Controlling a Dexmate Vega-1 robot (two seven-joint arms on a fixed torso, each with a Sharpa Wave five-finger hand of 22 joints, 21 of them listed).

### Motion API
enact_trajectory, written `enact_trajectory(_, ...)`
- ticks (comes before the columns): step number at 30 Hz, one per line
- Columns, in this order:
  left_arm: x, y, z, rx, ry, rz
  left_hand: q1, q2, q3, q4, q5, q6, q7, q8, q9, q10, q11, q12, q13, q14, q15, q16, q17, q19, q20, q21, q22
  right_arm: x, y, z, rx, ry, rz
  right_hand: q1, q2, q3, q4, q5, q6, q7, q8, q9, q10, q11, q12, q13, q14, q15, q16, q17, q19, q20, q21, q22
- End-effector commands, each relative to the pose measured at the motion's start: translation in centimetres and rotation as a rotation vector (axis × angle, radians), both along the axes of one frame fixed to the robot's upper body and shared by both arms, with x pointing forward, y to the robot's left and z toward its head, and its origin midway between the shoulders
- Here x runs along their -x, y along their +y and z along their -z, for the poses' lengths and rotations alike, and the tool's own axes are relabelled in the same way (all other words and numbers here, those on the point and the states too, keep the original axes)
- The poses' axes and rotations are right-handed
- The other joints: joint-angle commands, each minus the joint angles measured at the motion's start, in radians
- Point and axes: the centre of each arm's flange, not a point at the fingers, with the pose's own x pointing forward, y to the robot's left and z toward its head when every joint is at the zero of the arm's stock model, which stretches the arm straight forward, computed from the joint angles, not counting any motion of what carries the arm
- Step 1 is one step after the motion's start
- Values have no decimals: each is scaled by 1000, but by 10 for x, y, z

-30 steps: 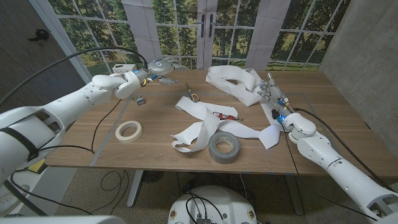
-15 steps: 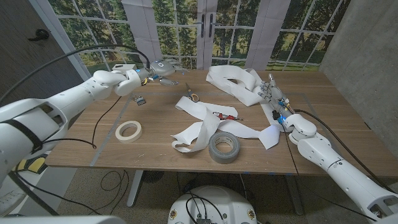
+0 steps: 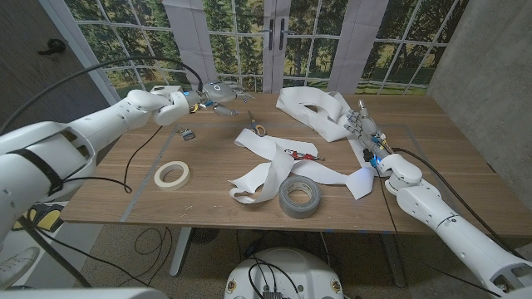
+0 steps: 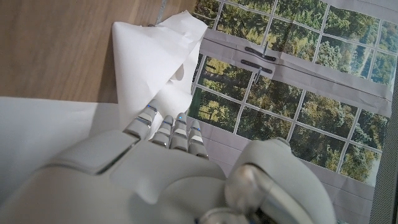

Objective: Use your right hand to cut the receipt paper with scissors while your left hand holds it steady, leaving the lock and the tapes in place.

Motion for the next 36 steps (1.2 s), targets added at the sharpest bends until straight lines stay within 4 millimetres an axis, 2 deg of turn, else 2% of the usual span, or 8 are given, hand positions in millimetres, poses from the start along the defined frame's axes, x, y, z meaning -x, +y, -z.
enact_trajectory(1, -5, -8, -5, -60, -1, -2, 8, 8, -5, 1, -4, -2, -2, 2, 3, 4, -5, -1, 3, 7, -166, -1, 2, 5, -22, 0, 1, 2, 1, 1, 10, -19, 10, 16, 3, 1, -6, -1, 4, -6, 3, 2, 4, 0, -4, 5, 2, -11, 4, 0, 4, 5, 4, 1)
enact_trajectory(7, -6, -11, -8, -89, -14, 12, 11, 11, -13, 1, -4, -4, -2, 3, 3, 5, -7, -3, 6, -5, -168, -5, 2, -7, -38, -5, 1, 2, 2, 1, 19, -28, 12, 26, 5, 6, -11, -2, 8, -16, 4, 2, 7, -6, -4, 5, -9, -26, -1, -1, 9, -10, 5, 1)
enact_trajectory(20, -10, -15, -14, -148, -32, 23, 13, 7, -20, 0, -4, -6, -2, 4, 3, 2, -6, -7, 8, -10, -169, -6, 1, -7, -44, -4, 1, 8, 5, 6, 4, -73, 43, 35, 6, 10, -17, -4, 17, -20, 7, 2, 16, -12, -1, 5, -6, -33, 1, -2, 8, -13, 4, 1)
enact_trajectory(24, -10, -17, -15, -151, -36, 29, 13, 8, -22, 0, -4, -9, -2, 3, 3, 2, -7, -8, 9, -11, -169, -6, 1, -7, -43, -4, 1, 12, 5, 6, -4, -85, 58, 48, 7, 16, -25, -6, 51, -32, 17, 2, 49, -22, 10, 5, 23, -51, 11, -3, 26, -21, 10, 0)
enact_trajectory(26, -11, -17, -16, -152, -35, 28, 14, 8, -22, 0, -4, -10, -2, 3, 3, 1, -7, -8, 9, -11, -169, -6, 1, -7, -42, -4, 1, 14, 5, 5, 18, -80, 64, 51, 8, 18, -27, -6, 60, -35, 20, 2, 56, -30, 12, 5, 26, -51, 12, -3, 27, -21, 9, 0)
enact_trajectory(36, -14, -19, -17, -174, -39, 27, 18, 13, -23, 0, -4, -18, -2, 0, 2, 0, -8, -10, 11, -10, -169, -5, 2, -5, -44, -3, 1, 18, 7, 4, 32, -84, 71, 57, 10, 22, -30, -7, 67, -36, 20, 2, 61, -34, 12, 6, 28, -52, 11, -4, 29, -21, 9, 0)
